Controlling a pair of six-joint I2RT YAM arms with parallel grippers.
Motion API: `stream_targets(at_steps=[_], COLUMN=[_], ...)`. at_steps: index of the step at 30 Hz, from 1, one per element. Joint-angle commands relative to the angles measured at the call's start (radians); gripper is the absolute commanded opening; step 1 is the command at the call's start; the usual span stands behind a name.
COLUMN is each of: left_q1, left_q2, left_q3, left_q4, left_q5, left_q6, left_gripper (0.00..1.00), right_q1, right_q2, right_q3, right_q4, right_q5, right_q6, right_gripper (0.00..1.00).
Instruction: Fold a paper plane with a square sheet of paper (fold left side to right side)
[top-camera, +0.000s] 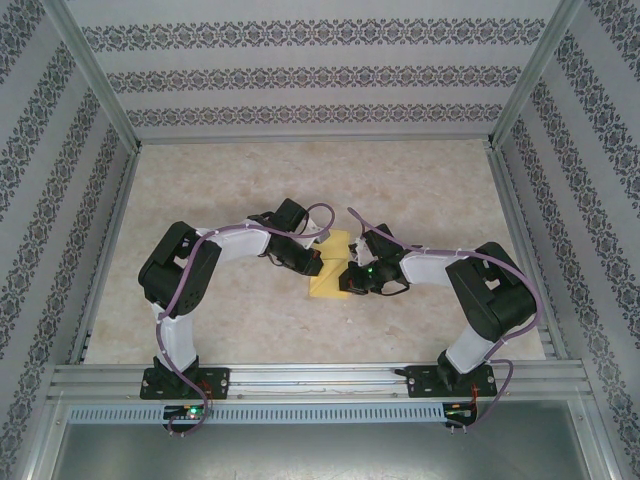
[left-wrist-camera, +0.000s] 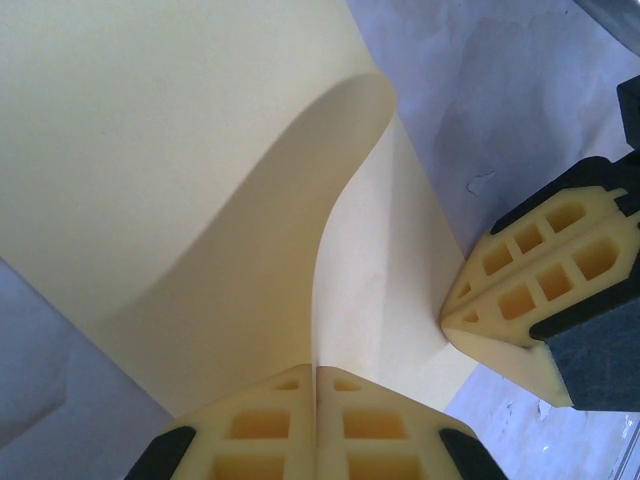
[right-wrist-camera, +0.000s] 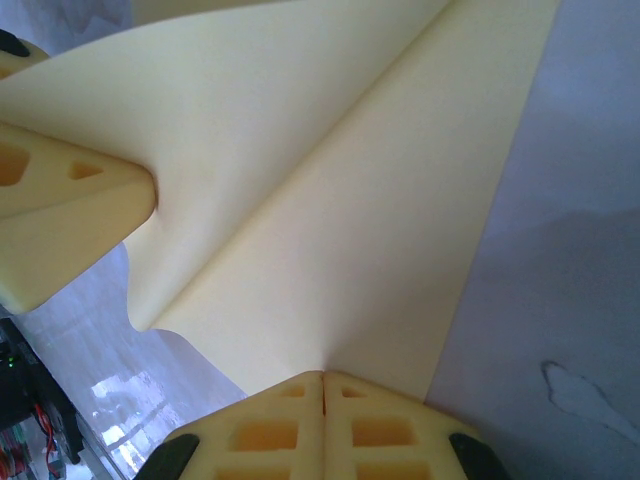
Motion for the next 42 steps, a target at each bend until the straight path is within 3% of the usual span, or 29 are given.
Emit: stream_targets(at_steps=[1, 21, 32, 42], left_q1=[0.014, 0.014, 0.013, 0.012], left_q2=[0.02, 0.054, 0.049, 0.044], left_q3=[0.031, 0.022, -0.023, -0.044], left_q4=[-0.027, -0.035, -0.022, -0.005], left_q5=[-0.007, -0.006, -0.014, -0.016], left_q6=[0.032, 0.043, 0.039, 0.031], left_gripper=[0.01, 0.01, 0.02, 0.02], right_q1=[0.011, 0.011, -0.016, 0.011], right_q2=[0.039, 0.02, -0.132, -0.041], right_q3=[-0.012, -0.003, -0.039, -0.019], right_q4=[-0.089, -0.076, 0.069, 0.251], right_q5=[0.074, 0.039, -0.054, 0.003], right_q6=[-0.026, -0.017, 0.092, 0.19], right_gripper=[0.0, 0.0, 0.0, 0.0])
